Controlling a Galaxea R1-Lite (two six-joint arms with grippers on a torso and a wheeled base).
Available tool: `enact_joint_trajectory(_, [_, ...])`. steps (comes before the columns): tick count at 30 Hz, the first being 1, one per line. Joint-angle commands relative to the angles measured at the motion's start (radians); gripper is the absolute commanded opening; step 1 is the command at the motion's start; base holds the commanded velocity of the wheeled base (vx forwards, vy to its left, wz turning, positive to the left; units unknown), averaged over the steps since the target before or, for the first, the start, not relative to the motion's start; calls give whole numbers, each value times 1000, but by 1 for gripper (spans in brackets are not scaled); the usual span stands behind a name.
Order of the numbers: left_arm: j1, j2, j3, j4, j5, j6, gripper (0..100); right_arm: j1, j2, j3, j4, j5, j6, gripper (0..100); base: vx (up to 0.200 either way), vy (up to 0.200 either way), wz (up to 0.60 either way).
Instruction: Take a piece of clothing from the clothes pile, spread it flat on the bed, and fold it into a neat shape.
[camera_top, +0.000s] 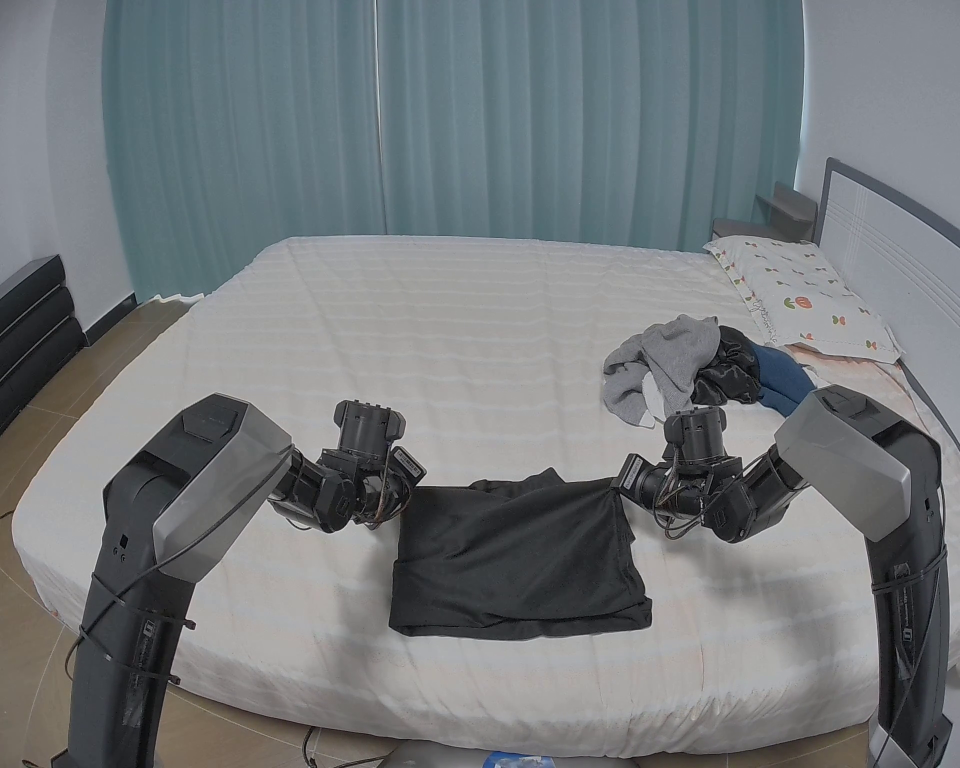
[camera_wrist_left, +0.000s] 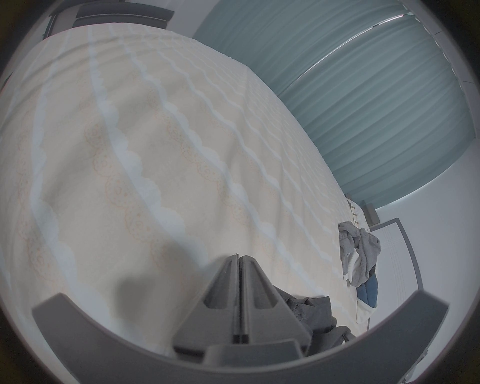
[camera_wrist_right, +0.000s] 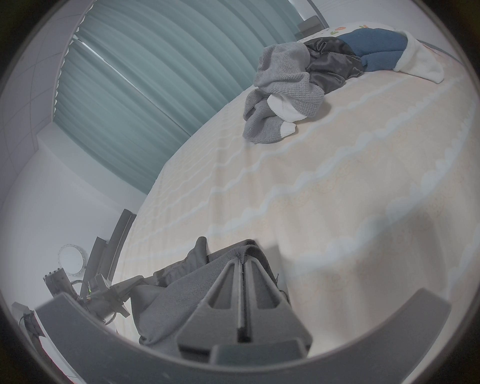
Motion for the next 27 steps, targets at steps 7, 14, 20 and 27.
enact_joint_trajectory(7, [5,9,-2,-12,-12,-4,0,-11,0,5,-1,-7,1,0,0,0,0])
enact_joint_trajectory(14, [7,9,-2,-14,-13,-4,100,-5,-3,14,-2,-7,6,100,0,0,0])
enact_joint_trajectory(20, [19,-4,9,-14,-27,-11,100,-10,-116,140,-45,30,30,100,0,0,0])
enact_joint_trajectory(27, [27,-70,109,-78,-66,-51,100,7,-253,434,-114,142,20,100,0,0,0])
